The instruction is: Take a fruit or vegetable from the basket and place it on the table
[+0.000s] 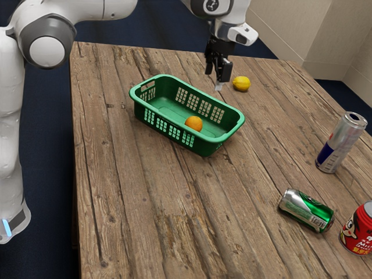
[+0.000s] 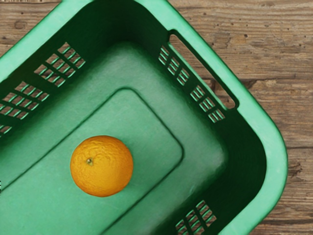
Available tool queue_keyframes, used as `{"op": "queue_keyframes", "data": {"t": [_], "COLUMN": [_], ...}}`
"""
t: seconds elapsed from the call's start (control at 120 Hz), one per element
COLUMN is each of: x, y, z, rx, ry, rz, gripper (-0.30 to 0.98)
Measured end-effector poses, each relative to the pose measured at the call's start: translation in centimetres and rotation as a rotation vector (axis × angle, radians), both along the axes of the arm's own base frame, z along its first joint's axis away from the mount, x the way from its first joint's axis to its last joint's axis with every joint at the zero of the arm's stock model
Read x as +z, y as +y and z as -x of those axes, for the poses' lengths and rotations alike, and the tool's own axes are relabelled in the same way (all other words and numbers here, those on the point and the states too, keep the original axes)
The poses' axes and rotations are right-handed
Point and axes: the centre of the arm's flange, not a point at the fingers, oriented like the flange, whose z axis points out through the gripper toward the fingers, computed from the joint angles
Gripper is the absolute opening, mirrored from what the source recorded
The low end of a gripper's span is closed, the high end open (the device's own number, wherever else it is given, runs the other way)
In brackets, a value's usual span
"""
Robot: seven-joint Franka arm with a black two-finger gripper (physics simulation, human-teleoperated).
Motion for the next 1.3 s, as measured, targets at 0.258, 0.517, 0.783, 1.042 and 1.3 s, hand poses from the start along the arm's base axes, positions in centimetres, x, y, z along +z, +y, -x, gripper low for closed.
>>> {"op": "queue_keyframes", "data": {"t": [0.258,0.517,0.783,1.042,1.3], "x": [0.0,0.9,0.5,-1.1,-4.4], "y": [0.0,1.2,0.9,1.6,6.6], "z": [0.0,0.6,0.7,8.1,2.9], "rx": [-0.026,-0.024,-0.042,-0.036,0.033], "ry": [0.001,-0.015,-0.008,0.078,0.101], "rz": [-0.001,0.002,0.02,0.013,-0.054], "gripper": [0.69,0.69,0.69,0.69,0.69]}}
